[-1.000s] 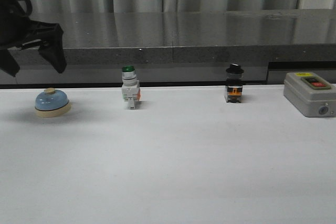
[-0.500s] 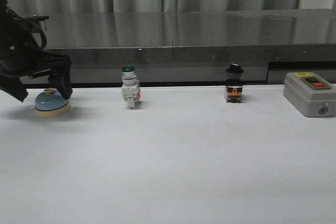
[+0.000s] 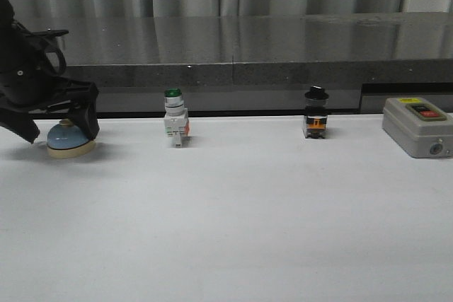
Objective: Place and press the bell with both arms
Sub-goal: 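Lower the left gripper over the blue bell and close on it, then lift the blue bell with the left gripper and carry it toward the table center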
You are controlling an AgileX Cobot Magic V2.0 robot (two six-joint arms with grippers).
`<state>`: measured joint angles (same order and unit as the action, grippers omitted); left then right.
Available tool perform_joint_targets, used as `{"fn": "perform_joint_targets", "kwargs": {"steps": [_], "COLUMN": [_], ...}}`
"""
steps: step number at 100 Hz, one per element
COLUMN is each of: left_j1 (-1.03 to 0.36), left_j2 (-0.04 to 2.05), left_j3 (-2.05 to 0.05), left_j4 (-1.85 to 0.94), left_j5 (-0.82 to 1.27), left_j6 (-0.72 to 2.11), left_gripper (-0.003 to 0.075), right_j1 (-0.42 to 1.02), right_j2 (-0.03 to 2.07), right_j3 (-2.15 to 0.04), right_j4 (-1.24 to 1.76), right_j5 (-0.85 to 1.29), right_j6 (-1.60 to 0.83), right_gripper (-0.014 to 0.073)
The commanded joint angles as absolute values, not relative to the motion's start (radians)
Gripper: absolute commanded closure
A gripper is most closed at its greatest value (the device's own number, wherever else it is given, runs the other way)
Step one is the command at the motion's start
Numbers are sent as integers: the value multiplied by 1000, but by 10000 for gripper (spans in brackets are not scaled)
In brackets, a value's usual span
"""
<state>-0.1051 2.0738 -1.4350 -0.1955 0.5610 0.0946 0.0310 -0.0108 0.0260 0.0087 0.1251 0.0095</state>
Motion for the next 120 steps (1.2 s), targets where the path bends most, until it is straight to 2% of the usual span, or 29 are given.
{"fn": "perform_joint_targets", "kwargs": {"steps": [1,8,17,29,46,58,98,120], "left_j1": [-122,-132,-140,-142,-142,-142,-149,-244], "left_j2": [2028,2037,2039,2039,2037,2021,1796,1685], "left_j3": [-1465,-1465,-1465,-1465,-1465,-1465,-1467,-1467], "left_j4": [-206,-197,-182,-178,-143,-119,-197,-211], "left_j5": [518,518,522,523,537,553,657,691], "left_j6": [98,98,98,98,98,98,98,98], "left_gripper": [50,60,113,258,517,615,627,627], "right_j1": [26,26,26,26,26,26,26,26], "right_j2": [-29,-29,-29,-29,-29,-29,-29,-29], "right_j3": [12,12,12,12,12,12,12,12], "right_j4": [7,7,7,7,7,7,7,7], "right_j5": [40,40,40,40,40,40,40,40], "right_j6": [0,0,0,0,0,0,0,0], "right_gripper": [654,654,654,654,654,654,654,654]}}
